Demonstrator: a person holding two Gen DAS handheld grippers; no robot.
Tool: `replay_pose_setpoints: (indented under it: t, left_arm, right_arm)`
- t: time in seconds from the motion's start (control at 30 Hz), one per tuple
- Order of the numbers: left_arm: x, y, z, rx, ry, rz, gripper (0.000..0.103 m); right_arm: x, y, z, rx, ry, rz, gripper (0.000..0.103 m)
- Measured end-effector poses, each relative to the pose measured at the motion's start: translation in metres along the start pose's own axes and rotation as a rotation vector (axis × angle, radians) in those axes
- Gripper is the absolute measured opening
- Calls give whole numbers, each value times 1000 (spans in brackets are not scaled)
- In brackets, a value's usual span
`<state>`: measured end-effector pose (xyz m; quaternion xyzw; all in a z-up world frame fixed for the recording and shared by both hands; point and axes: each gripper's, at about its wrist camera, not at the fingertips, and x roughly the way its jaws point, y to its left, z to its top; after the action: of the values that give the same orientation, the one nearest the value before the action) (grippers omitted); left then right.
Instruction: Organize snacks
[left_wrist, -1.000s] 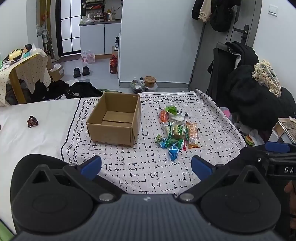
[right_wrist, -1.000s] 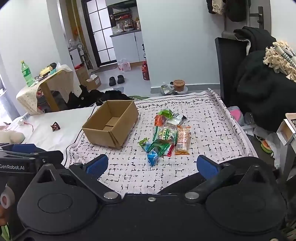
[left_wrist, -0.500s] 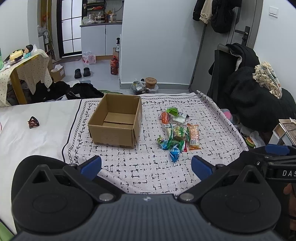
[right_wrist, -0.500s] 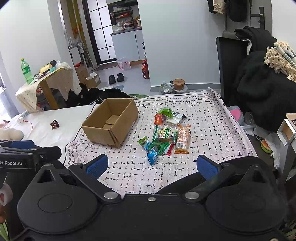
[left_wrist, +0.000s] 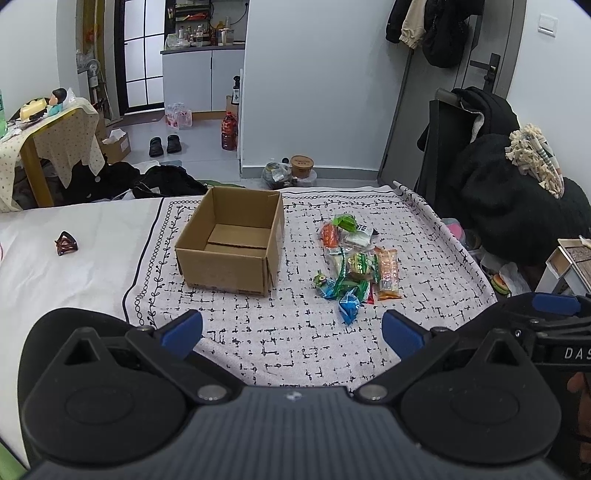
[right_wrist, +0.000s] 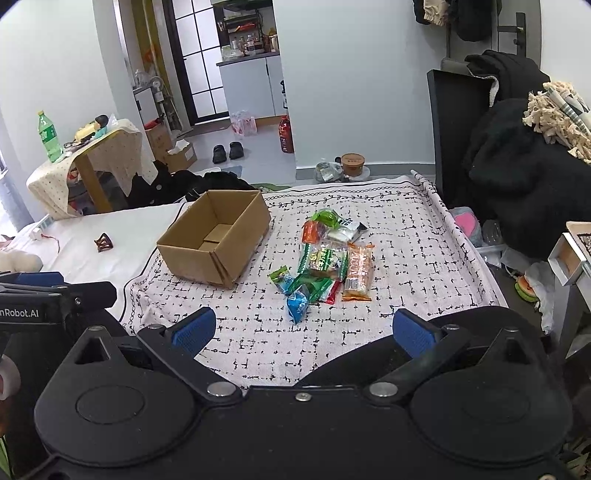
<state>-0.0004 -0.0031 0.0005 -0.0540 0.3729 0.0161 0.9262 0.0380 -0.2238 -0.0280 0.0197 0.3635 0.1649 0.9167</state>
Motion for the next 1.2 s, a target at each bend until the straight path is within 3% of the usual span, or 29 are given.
replay_pose_setpoints:
  t: [1.2]
  left_arm:
    - [-4, -7, 1, 45, -7, -22, 103]
  right_arm:
    - [-4, 5, 8, -29, -30, -11, 103]
